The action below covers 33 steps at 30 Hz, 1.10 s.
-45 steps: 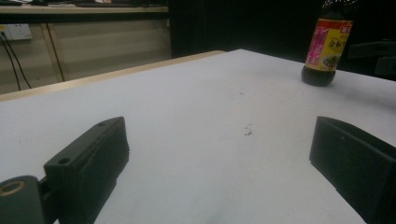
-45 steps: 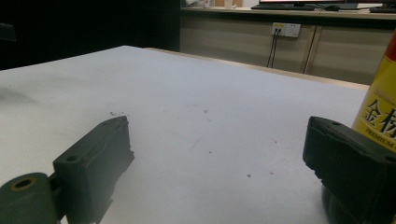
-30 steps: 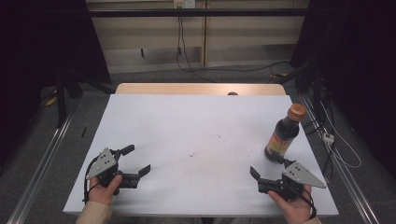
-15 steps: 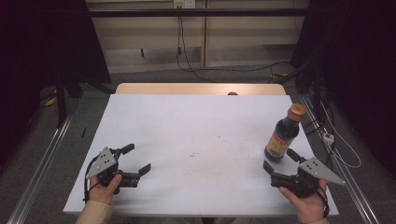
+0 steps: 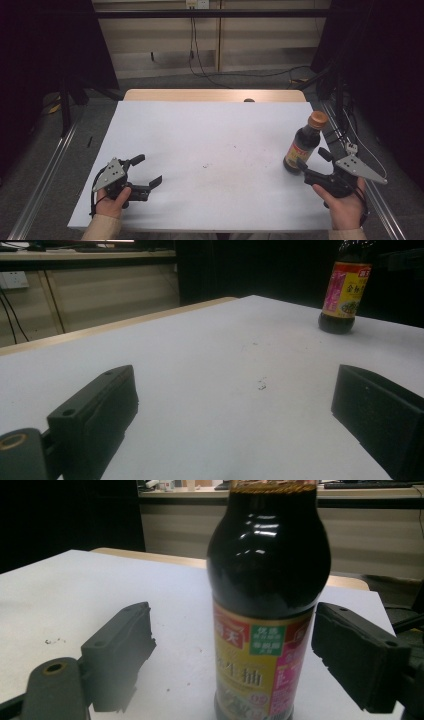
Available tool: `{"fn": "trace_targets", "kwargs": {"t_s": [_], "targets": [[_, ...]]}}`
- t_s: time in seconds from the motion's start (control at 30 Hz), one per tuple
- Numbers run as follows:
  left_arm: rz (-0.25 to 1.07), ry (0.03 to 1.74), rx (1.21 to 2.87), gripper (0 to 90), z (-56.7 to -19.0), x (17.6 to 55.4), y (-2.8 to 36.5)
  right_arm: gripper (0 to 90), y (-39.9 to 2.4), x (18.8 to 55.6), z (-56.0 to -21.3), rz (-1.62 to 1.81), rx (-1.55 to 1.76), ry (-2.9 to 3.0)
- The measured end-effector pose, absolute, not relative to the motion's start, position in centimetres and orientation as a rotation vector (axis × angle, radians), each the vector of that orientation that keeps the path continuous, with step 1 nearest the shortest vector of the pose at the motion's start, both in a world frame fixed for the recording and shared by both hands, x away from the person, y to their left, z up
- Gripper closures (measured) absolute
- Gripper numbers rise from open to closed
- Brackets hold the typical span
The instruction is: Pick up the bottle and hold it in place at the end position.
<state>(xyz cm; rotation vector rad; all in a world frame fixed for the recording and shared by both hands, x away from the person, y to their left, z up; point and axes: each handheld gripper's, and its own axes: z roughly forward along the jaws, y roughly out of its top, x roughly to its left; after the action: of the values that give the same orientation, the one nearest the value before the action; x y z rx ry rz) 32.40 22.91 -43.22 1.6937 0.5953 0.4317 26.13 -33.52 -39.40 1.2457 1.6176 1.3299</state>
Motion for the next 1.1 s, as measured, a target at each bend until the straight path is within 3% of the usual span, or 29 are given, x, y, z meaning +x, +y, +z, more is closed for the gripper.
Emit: {"fn": "trace_targets", "kwargs": {"t_s": [1.1], "targets": [[0.406, 0.598, 1.712, 4.6, -43.5, 32.5, 22.7, 25.1, -33.1, 31.4, -39.4, 1.255, 1.289, 1.606]]}}
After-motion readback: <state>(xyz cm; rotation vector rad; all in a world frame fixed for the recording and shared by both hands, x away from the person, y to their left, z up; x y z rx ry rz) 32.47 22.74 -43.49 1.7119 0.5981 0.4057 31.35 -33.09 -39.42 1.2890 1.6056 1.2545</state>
